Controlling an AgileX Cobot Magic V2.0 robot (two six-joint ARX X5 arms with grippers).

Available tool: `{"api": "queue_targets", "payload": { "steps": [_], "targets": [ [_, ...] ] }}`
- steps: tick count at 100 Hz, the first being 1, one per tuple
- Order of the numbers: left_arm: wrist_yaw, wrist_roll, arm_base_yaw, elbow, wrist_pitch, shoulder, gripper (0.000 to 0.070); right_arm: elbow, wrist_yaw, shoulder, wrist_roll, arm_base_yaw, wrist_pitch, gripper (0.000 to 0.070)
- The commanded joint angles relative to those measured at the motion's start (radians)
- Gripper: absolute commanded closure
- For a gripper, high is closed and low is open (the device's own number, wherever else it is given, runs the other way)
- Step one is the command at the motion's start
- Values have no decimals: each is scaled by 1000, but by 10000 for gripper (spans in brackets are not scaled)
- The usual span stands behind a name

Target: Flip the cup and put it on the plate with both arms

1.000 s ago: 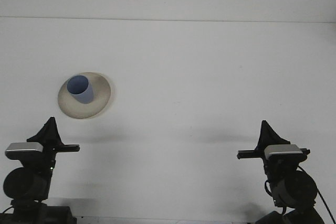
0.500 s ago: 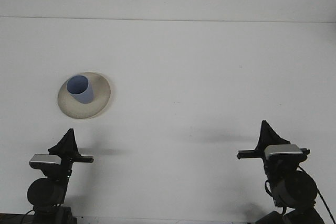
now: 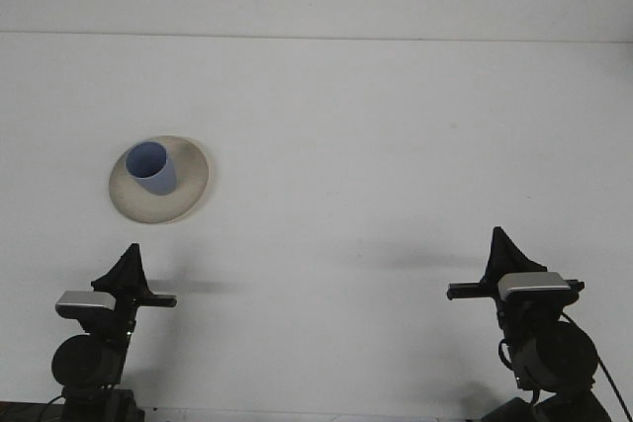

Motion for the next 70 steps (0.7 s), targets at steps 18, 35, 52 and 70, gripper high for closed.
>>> {"api": "queue_targets", "payload": {
  "steps": [18, 35, 52, 70],
  "targets": [
    [-2, -10, -2, -20, 11, 0, 686, 0, 3, 0, 16, 5, 11, 698],
    [-2, -10, -2, -20, 11, 0, 685, -1, 21, -4, -6, -6, 13, 698],
    [-2, -10, -2, -20, 11, 0, 685, -98, -131, -52, -134, -175, 70, 698],
    [-2, -10, -2, -20, 11, 0, 685, -298, -359, -190, -244, -381, 134, 698]
  ]
}}
